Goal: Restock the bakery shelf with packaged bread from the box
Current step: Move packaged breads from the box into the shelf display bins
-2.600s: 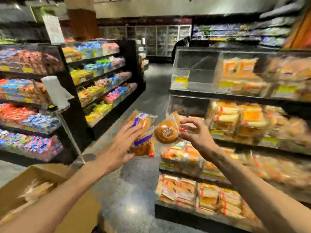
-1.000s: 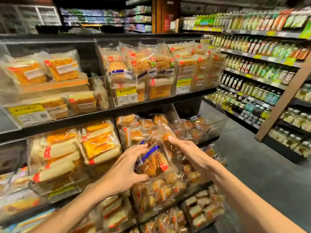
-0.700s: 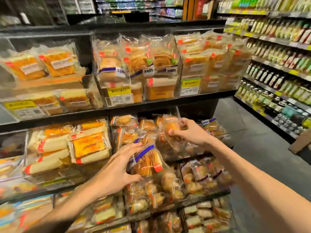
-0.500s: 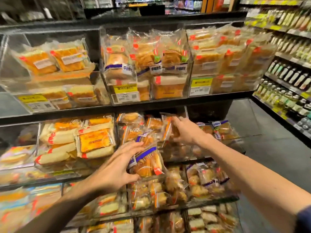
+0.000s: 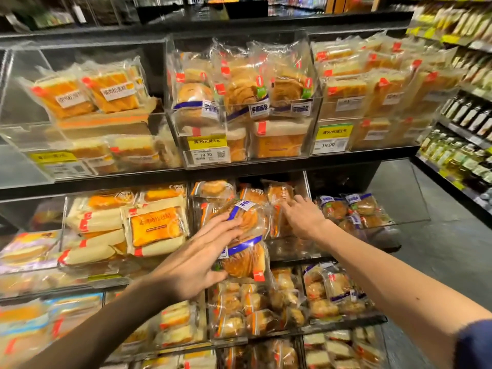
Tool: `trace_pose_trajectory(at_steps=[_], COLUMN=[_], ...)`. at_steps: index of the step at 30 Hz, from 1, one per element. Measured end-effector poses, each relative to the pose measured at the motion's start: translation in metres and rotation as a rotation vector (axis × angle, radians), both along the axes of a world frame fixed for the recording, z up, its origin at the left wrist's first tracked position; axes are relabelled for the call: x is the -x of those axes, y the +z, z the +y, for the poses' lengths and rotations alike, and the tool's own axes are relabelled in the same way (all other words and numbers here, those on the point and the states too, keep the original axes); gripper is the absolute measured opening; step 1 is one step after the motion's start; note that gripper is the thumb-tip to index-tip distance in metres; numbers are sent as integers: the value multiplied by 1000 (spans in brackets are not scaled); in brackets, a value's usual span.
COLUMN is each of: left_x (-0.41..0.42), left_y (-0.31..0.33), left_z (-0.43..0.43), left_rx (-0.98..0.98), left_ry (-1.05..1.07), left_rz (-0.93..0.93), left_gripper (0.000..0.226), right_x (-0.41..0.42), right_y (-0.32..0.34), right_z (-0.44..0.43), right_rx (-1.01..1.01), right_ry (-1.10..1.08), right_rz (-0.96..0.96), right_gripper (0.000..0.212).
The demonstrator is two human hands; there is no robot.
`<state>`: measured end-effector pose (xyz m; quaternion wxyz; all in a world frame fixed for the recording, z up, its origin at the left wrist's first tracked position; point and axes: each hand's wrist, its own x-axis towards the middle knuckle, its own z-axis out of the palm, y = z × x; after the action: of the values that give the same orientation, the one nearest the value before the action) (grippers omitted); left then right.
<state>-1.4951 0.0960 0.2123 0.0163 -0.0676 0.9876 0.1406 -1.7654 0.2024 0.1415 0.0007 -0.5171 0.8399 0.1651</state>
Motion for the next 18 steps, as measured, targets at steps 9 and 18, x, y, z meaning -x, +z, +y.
trace_pose_trajectory(at_steps=[9, 18], left_x=[10, 52], left_y=[-1, -27], left_z=[-6, 37], left_rx=[36, 63], left_ry=[-176, -386], left_rz=[87, 108], left_gripper=[80, 82], right_x=[-33, -26], right_y=[52, 44], right_z=[24, 96], right_rx=[748, 812], right_ry=[-413, -713], right_rz=[-1163, -1659], right_gripper=[56, 67])
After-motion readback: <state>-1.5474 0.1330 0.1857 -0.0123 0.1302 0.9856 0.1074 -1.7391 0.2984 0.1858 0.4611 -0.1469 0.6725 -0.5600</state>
